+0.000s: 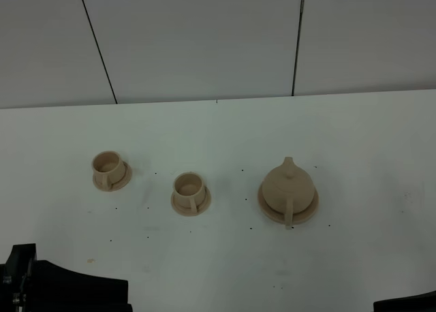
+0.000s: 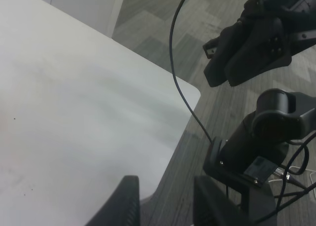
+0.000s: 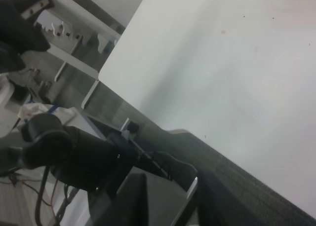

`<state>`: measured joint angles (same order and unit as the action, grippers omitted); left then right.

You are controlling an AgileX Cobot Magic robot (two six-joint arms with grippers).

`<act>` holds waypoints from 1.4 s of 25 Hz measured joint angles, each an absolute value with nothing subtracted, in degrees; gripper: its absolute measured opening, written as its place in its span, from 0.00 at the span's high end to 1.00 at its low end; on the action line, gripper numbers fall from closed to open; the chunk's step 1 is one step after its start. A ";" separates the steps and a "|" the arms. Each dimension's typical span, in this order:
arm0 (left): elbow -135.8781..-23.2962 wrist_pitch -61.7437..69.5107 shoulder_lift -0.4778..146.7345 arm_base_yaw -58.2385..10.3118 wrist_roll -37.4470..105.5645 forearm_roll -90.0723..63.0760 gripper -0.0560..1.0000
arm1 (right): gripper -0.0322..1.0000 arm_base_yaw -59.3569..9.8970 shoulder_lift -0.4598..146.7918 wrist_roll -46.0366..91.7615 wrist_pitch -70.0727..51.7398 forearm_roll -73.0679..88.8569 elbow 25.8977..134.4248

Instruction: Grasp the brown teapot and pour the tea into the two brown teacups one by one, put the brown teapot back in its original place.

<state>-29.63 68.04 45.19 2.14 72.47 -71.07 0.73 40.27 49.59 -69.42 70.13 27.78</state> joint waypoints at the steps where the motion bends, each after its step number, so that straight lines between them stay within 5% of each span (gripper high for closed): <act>1: -29.63 68.04 45.07 2.14 72.47 -71.07 0.63 | 0.73 0.73 40.27 49.59 -69.42 70.13 27.84; 22: -29.68 65.61 32.27 2.14 64.56 -63.37 0.63 | 0.73 0.73 40.27 48.79 -69.53 70.14 32.20; 35: -29.68 57.80 32.27 2.14 49.77 -47.56 0.72 | 0.73 0.73 40.27 48.74 -69.63 70.09 32.20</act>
